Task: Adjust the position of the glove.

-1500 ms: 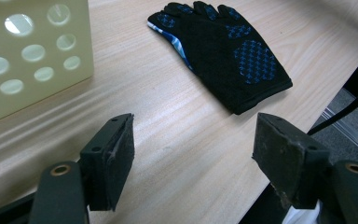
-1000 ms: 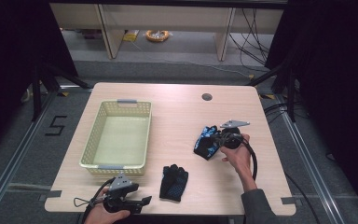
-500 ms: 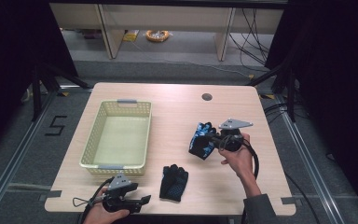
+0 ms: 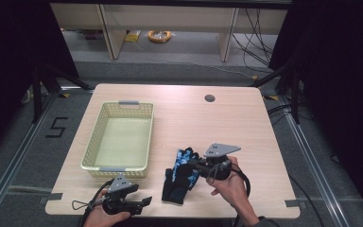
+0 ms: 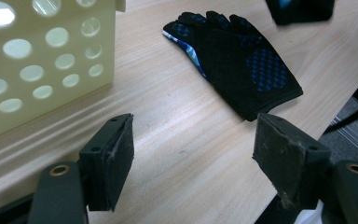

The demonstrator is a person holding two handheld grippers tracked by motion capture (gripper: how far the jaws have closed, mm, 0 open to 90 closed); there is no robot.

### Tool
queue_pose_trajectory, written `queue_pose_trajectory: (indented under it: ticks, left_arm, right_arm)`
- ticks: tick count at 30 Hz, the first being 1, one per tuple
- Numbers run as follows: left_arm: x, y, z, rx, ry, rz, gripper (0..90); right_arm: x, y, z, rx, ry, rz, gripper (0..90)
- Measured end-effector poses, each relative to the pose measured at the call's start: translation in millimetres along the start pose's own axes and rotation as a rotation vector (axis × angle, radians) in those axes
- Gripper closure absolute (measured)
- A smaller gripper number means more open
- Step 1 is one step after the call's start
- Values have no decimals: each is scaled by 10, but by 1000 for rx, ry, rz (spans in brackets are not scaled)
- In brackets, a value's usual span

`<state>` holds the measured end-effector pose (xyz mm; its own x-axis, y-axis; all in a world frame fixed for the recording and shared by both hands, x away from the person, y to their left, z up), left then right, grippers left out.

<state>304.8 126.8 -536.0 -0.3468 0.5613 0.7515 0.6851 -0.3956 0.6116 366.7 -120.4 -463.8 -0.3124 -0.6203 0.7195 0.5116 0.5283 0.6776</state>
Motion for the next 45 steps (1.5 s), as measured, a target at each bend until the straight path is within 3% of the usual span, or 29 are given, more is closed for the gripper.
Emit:
queue_pose_trajectory:
  ticks: [1,4,7,9,17,24,25,31,35,37,40,45]
  left_arm:
    - [11,-7,14,-18,1,15,284]
    - [11,-6,14,-10,6,13,284]
    - [11,-6,12,-15,-1,11,284]
    - [0,2,-1,1,-3,-4,284]
    - [-2,3,-7,3,-4,-5,284]
    - [3,-10,-4,-18,-6,19,284]
    - [-16,-3,-15,-5,-1,-2,284]
    - [-16,-16,-23,-19,-12,21,285]
    - [-35,-14,-51,-4,-13,9,284]
    - [-28,-20,-51,-15,-24,24,284]
    - [-42,-17,-70,-14,-24,5,284]
    - [-44,-22,-85,-16,-35,12,284]
  right_arm:
    - [-29,-11,37,20,2,5,896]
    - [-79,-35,148,3,31,19,895]
    - [-156,-56,263,22,57,27,895]
    - [-170,-65,278,20,57,34,895]
    - [-310,-139,326,11,82,58,895]
    - [-442,-236,211,-17,59,101,894]
    - [-457,-248,195,-30,66,101,893]
    - [-551,-302,100,-29,53,126,891]
    - [-592,-304,102,-26,52,129,889]
    - [-588,-309,99,-27,54,144,888]
    - [-638,-347,82,-40,62,164,873]
    - [-657,-363,87,-45,56,178,832]
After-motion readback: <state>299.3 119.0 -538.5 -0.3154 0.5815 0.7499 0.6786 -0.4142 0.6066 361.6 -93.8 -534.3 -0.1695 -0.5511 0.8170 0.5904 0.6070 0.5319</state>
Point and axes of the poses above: each handheld gripper's, and its own axes: x roughly backward along the jaws, y roughly out of its top, z roughly to its left, the point moved 5 cm from there along -x, roughly forward along the jaws, and after that the axes turned 12 degrees about z, right-handed, at the moved point
